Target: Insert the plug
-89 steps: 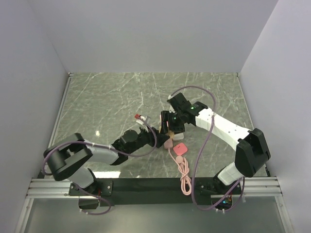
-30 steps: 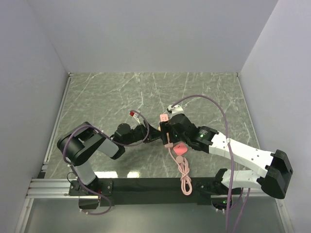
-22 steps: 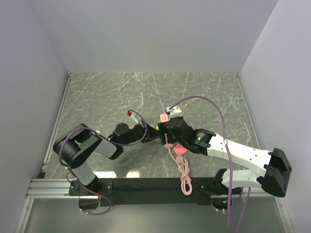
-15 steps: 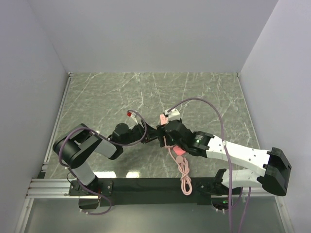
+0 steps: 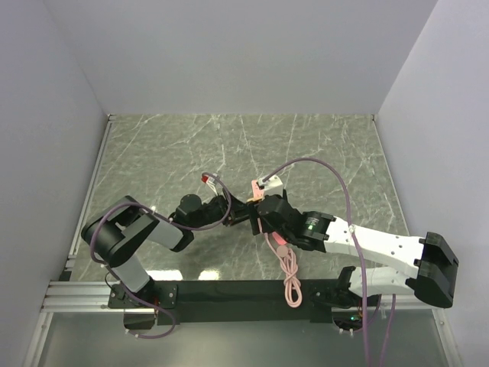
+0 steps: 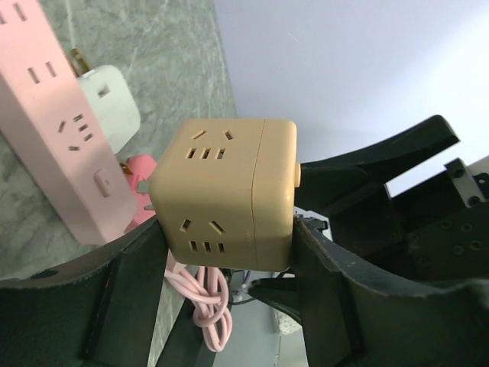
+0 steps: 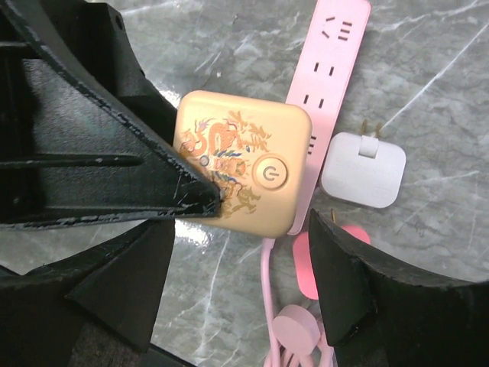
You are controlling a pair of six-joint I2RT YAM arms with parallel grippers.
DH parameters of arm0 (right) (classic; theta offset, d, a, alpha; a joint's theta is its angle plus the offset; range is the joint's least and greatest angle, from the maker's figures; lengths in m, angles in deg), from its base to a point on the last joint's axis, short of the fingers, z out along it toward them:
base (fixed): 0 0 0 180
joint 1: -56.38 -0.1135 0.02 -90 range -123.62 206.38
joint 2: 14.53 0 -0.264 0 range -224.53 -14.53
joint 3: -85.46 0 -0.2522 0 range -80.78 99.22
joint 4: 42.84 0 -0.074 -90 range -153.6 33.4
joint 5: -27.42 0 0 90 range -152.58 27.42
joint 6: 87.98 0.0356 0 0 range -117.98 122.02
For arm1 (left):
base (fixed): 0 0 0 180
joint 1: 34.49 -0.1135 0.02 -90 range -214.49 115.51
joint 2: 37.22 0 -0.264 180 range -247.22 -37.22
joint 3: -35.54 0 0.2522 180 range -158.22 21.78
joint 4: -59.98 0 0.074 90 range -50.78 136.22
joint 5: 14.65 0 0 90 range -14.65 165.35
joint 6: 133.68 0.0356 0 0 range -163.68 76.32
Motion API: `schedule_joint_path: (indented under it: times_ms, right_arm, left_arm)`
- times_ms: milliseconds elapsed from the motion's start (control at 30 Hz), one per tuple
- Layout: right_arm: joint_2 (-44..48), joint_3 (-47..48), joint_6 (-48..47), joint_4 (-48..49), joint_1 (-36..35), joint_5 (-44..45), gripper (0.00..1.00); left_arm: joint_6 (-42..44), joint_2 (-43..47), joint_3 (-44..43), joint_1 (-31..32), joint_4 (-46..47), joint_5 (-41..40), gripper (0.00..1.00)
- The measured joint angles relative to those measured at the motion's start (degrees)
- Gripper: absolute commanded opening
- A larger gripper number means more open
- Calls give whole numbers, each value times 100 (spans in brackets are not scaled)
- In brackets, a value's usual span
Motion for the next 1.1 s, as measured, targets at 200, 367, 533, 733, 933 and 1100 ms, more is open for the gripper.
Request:
schedule_joint_path:
  times_ms: [200,367,533,733,933,1100]
  right_arm:
    - [-37,-17,-72,280,-50,46,77]
    - [-37,-232,-125,634,-166,302,73]
    - [-17,-404,-177,885,-306,699,70]
    - [-11,-557,-199,1010,-476,1060,55]
    - [-17,-560,-282,1062,-595,1309,16]
    - [-94,-560,-227,1067,-605,1338,14]
  left_arm:
    - [13,310,0,9,-42,-31,1]
    - [11,361,2,11,-94,-37,1]
    - [-116,260,9,13,39,-2,1]
    - [-339,39,44,44,271,63,1]
    - [-297,39,48,63,391,26,7]
    - [-140,42,57,68,350,-9,39]
